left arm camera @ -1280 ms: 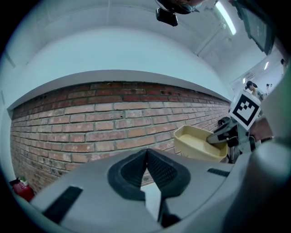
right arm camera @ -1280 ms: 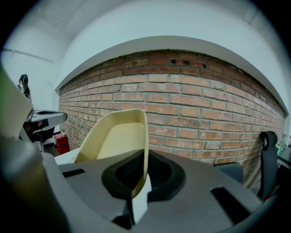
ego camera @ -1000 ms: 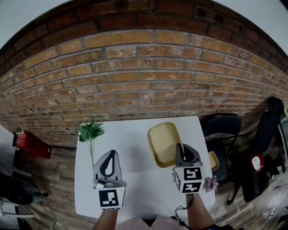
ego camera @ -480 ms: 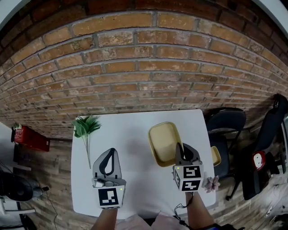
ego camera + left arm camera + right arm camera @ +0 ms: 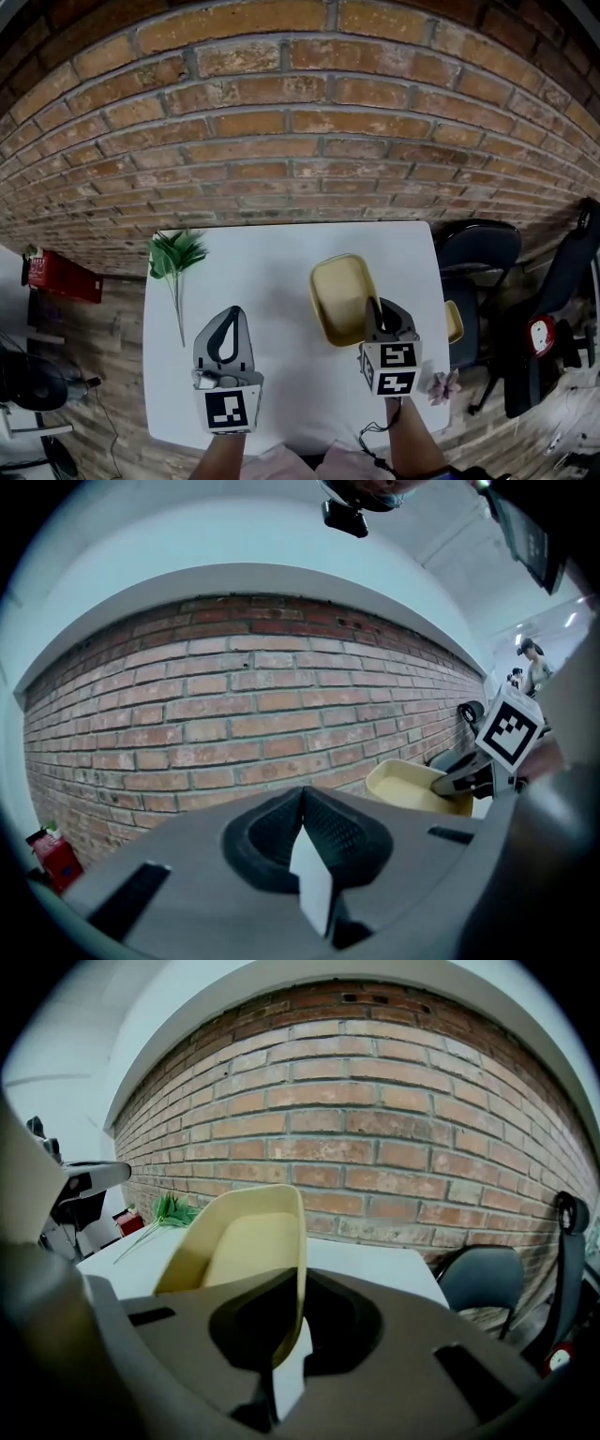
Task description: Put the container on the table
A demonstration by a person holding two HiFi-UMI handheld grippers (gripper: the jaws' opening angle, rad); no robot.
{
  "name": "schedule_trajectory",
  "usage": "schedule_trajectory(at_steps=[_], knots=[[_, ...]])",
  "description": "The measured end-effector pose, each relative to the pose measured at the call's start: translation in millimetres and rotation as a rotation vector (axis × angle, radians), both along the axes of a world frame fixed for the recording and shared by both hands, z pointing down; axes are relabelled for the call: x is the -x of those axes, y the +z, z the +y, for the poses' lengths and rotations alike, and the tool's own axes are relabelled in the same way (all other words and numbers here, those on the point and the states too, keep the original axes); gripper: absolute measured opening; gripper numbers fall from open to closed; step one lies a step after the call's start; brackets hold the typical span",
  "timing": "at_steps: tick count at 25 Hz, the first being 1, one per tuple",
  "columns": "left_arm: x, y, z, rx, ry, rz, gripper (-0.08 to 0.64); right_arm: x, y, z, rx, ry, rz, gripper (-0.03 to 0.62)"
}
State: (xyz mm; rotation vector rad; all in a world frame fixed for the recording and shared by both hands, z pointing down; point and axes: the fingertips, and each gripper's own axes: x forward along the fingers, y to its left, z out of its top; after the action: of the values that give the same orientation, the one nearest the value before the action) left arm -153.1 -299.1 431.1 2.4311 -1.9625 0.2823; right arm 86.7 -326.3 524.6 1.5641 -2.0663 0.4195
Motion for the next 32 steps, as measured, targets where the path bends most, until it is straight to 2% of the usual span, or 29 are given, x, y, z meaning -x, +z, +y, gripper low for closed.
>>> schedule_trajectory(at_steps=[16,32], knots=[[7,24,-14,0.053,-0.024,-0.001,0.011,6,52,-6,0.107,-0.022,0.003,0.005],[5,34,-18,0.077,-0.02,-0.009,0.011,7,75,-6,0.158,-0.033,0.0,0.009]])
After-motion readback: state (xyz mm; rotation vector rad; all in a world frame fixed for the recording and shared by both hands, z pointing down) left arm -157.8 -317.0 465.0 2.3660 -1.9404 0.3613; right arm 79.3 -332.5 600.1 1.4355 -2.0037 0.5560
